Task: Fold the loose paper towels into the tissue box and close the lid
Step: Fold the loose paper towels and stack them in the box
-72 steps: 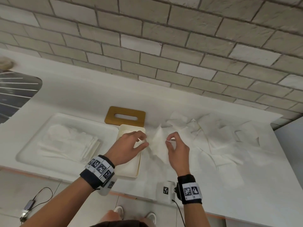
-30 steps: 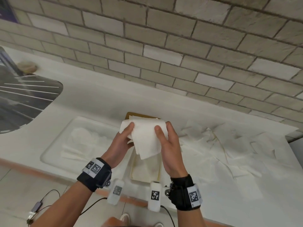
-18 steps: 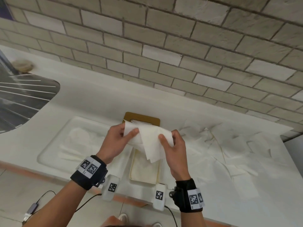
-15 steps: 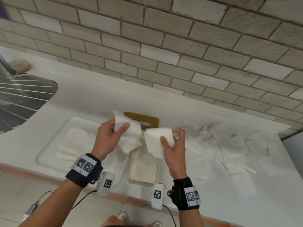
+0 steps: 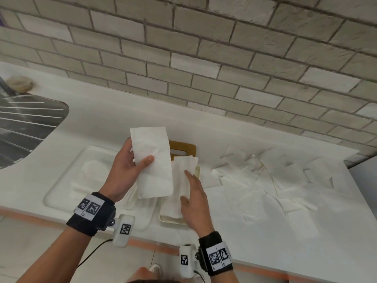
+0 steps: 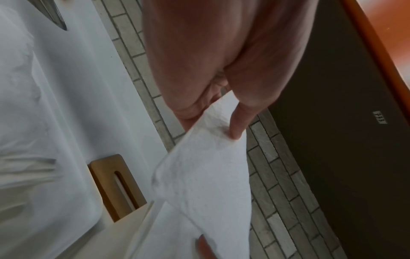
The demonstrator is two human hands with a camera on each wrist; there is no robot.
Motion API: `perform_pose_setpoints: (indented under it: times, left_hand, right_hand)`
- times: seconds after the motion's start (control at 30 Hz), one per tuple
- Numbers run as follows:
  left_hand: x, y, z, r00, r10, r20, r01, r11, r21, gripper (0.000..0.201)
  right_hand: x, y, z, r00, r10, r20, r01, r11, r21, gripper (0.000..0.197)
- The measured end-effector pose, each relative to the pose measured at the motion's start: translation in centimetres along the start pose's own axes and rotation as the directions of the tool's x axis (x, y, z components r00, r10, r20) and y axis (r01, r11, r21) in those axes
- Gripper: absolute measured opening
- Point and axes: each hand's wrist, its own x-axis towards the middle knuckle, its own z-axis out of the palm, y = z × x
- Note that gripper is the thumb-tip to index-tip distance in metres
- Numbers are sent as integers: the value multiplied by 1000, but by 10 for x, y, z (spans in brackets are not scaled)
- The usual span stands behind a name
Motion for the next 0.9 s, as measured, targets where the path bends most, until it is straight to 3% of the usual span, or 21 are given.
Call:
perform_pose_setpoints:
  times: [0.17, 0.3, 0.4, 0.47, 0.53, 0.6, 0.67, 0.7, 0.83, 0.9]
  left_hand:
    - [-2, -2, -2, 1000, -8, 3, 8, 1000, -21, 52]
    - [-4, -5, -3, 1000, -23, 19, 24, 998, -53, 54]
    - [-6, -8, 2, 998, -36, 45, 40, 995, -87, 52]
    - [-7, -9, 6, 998, -48, 50, 53, 993, -107, 52]
    - [-9, -9, 11, 996, -62, 59, 69, 991, -116, 52]
    - [-11, -12, 22, 994, -82, 74, 92, 986, -136, 54]
    - [-12, -16, 36, 990, -100, 95, 114, 982, -149, 57]
    - [-12, -18, 43, 989, -104, 101, 119, 981, -153, 60]
    - [0, -36, 59, 997, -50, 51, 51, 998, -32, 71]
    - [14, -50, 58, 999, -26, 43, 19, 989, 148, 79]
  right_hand:
    - [-1, 7, 1, 991, 78, 106, -60, 985, -163, 91]
    - [6, -2, 3, 989, 44, 141, -22, 987, -159, 95]
    - [3, -4, 3, 976, 99, 193, -55, 974, -221, 91]
    - [-2, -9, -7, 993, 67, 93, -38, 959, -280, 79]
    - [-11, -22, -21, 992, -62, -112, 44, 986, -158, 63]
    - [-19, -42, -32, 959, -101, -266, 157, 967, 199, 50]
    - [-24, -55, -36, 966, -104, -238, 207, 862, 462, 45]
    - [-25, -55, -34, 969, -125, -214, 215, 854, 475, 44]
    - [-22, -24, -15, 956, -86, -281, 136, 977, 166, 34]
    - [-21, -11, -6, 978, -11, -210, 29, 996, 79, 32]
